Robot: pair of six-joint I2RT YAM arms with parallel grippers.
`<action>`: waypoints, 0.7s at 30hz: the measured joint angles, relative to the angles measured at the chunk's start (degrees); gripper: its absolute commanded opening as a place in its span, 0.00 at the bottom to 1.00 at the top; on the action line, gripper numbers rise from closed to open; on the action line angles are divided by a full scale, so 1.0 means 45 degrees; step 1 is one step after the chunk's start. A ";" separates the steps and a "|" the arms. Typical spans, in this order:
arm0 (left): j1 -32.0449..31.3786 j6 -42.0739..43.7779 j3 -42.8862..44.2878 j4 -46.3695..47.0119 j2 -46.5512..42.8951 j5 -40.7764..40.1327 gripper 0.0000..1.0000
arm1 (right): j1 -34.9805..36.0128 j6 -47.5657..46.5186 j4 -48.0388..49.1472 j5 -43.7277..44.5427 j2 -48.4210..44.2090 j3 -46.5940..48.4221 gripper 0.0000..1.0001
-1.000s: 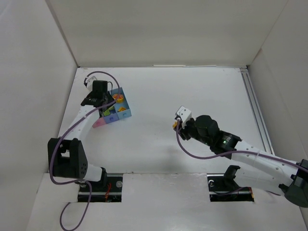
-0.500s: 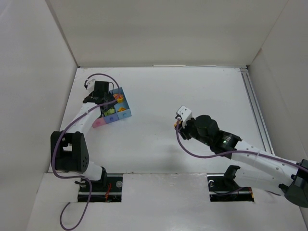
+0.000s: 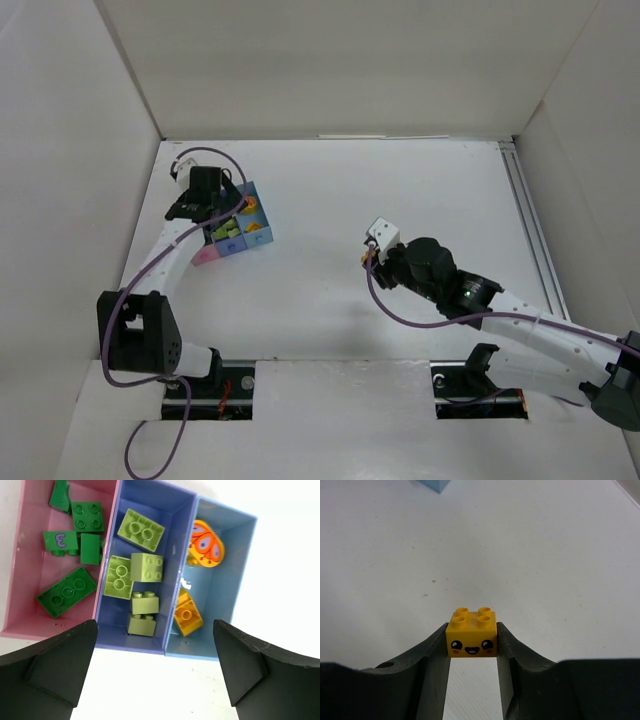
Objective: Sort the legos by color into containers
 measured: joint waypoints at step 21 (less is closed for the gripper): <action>-0.1175 -0.1846 -0.1098 -0.1598 -0.5411 0.0597 1.00 | 0.0000 -0.1341 0.1656 -0.2448 0.7431 0.5833 0.03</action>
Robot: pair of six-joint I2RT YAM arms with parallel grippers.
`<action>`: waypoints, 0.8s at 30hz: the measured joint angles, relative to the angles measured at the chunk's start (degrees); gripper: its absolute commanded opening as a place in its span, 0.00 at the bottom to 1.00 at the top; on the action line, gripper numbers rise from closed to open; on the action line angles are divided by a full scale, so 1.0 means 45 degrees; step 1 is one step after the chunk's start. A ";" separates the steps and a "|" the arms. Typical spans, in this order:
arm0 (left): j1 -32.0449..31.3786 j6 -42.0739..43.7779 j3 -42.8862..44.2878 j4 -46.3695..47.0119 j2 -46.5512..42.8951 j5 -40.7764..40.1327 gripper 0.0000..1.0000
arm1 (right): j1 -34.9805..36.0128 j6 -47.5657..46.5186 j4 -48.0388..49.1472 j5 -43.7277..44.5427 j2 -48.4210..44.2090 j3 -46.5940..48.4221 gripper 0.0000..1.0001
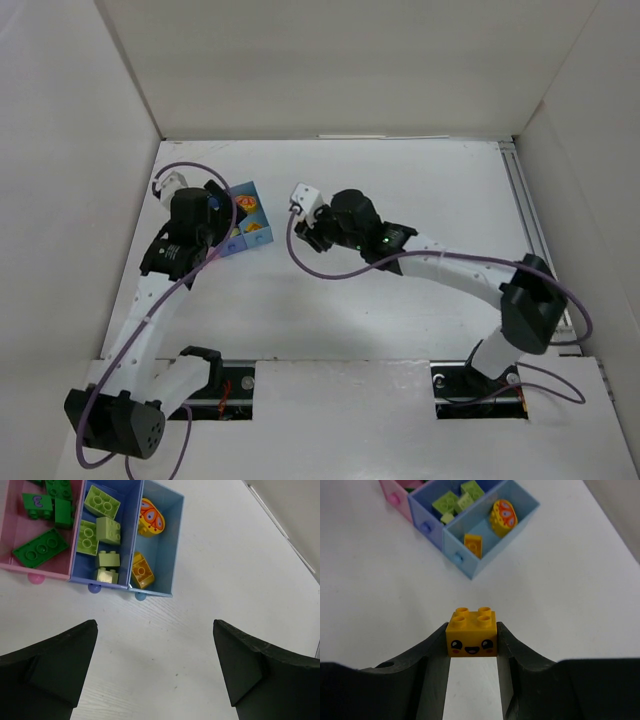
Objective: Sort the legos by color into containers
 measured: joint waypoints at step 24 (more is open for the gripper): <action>-0.0087 -0.0685 -0.0316 -0.1389 -0.1481 -0.0777 1.00 | 0.0010 -0.0461 0.1122 -0.0733 0.9870 0.9768 0.58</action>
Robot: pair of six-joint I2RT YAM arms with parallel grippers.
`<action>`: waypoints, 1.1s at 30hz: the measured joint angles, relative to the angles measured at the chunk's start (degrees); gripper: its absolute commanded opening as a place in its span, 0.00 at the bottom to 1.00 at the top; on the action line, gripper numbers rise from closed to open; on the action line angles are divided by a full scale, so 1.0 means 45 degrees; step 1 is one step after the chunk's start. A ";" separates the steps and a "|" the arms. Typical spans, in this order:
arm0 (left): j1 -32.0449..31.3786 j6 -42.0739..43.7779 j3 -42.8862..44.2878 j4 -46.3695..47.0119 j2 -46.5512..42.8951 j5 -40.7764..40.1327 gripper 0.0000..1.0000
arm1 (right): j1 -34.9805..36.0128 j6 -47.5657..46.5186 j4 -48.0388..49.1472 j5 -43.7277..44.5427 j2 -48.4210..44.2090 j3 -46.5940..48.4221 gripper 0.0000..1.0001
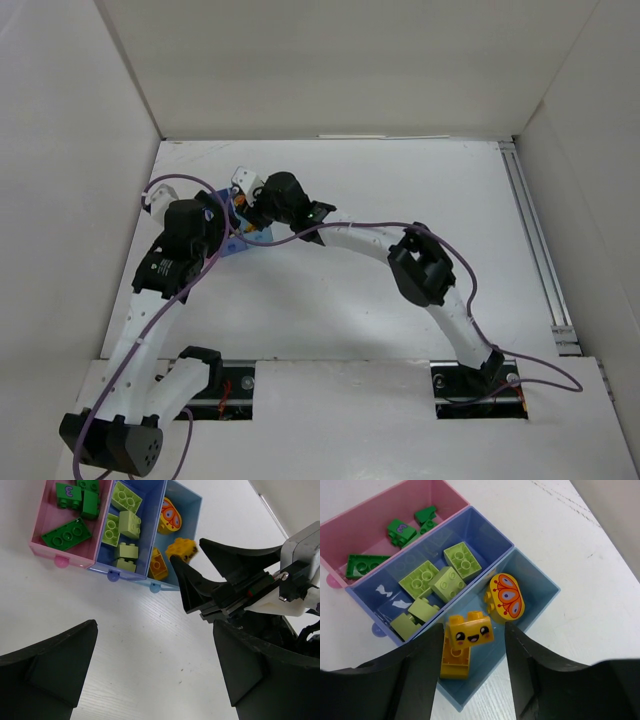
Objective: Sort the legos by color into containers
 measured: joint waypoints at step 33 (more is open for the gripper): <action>0.0000 -0.0005 -0.0092 -0.0083 0.0000 -0.0461 1.00 | -0.1496 0.2103 0.0811 0.1991 -1.0423 -1.1021 1.00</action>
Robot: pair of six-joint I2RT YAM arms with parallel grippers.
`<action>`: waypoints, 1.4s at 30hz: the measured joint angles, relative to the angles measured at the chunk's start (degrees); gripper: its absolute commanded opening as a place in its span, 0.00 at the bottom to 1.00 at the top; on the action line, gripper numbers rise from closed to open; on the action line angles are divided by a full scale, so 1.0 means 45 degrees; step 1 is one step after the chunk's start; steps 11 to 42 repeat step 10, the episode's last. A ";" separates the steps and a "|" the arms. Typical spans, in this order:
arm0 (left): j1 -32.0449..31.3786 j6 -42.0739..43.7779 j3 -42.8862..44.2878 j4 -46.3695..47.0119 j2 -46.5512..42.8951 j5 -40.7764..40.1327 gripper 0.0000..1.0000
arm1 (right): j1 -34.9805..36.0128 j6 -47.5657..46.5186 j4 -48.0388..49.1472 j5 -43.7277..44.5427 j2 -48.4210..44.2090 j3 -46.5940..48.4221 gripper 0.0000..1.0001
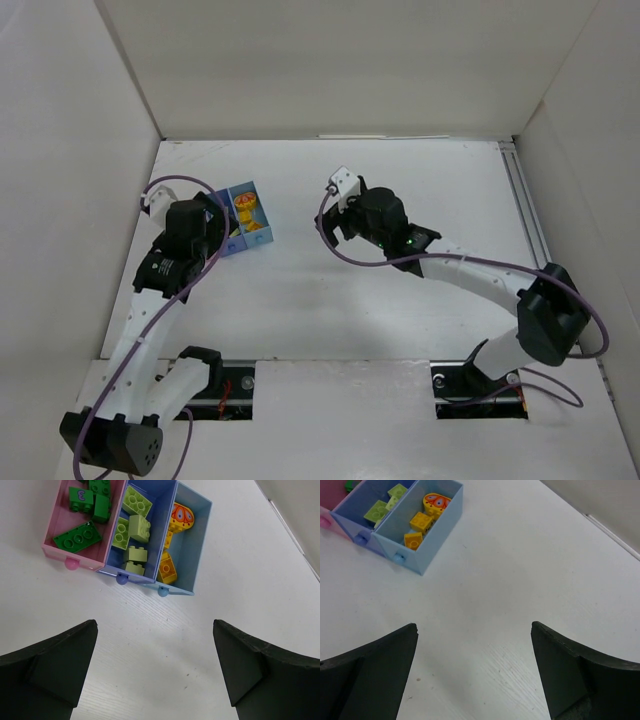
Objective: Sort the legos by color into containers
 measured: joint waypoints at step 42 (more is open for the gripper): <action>0.0000 0.0000 -0.0005 0.0005 0.0087 0.0000 1.00 | 0.0000 0.0738 0.0068 0.0996 -0.0889 -0.1311 1.00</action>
